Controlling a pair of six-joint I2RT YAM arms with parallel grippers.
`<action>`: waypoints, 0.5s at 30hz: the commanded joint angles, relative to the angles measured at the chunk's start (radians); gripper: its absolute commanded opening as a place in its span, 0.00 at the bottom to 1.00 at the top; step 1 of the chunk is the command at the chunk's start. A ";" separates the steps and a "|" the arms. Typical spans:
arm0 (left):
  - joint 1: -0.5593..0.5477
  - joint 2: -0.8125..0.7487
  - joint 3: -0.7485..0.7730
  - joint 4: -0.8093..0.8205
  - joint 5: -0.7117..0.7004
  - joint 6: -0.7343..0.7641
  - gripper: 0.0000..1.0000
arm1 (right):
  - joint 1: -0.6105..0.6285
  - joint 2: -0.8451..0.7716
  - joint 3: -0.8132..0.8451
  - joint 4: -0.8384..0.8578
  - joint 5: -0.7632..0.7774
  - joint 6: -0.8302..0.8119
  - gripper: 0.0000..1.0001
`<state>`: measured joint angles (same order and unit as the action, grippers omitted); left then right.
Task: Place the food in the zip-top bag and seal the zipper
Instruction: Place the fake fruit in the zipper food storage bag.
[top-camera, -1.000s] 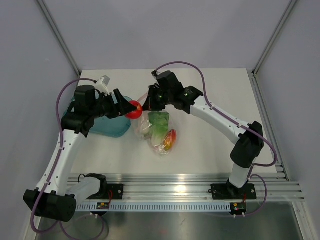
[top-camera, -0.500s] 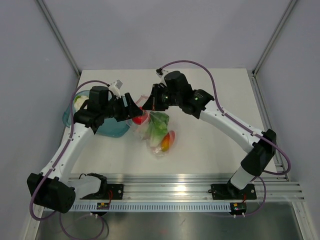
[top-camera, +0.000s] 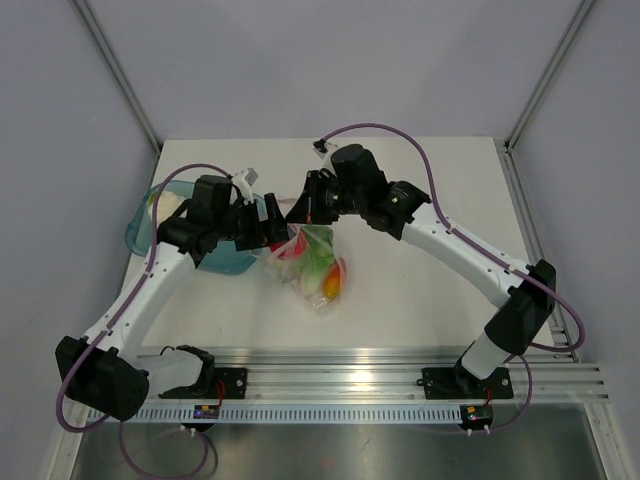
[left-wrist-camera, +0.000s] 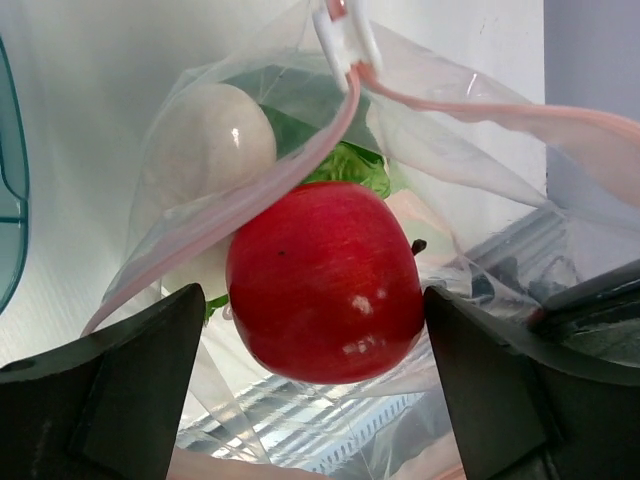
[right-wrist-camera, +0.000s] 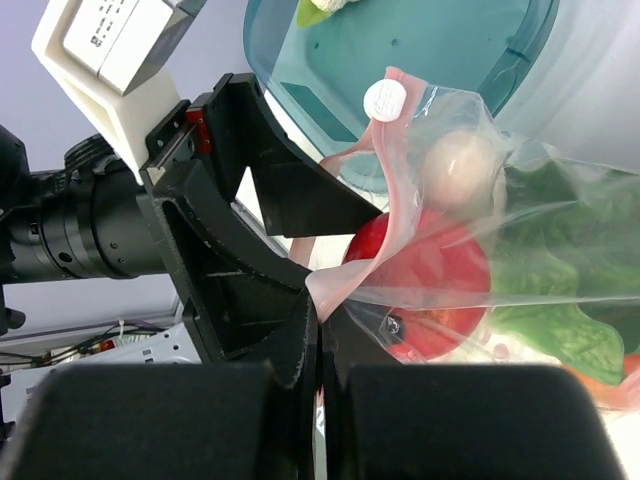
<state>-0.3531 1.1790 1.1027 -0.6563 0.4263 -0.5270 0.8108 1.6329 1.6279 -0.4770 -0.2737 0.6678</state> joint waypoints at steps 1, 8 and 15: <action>-0.020 -0.041 0.074 -0.028 0.026 0.050 0.94 | 0.010 -0.054 0.000 0.089 0.022 0.001 0.00; -0.020 -0.099 0.135 -0.104 0.037 0.097 0.88 | 0.011 -0.071 -0.020 0.081 0.051 -0.002 0.00; -0.018 -0.139 0.183 -0.157 0.014 0.131 0.64 | 0.010 -0.088 -0.033 0.078 0.059 -0.004 0.00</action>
<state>-0.3679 1.0641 1.2350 -0.7952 0.4332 -0.4313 0.8108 1.6096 1.5887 -0.4664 -0.2432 0.6678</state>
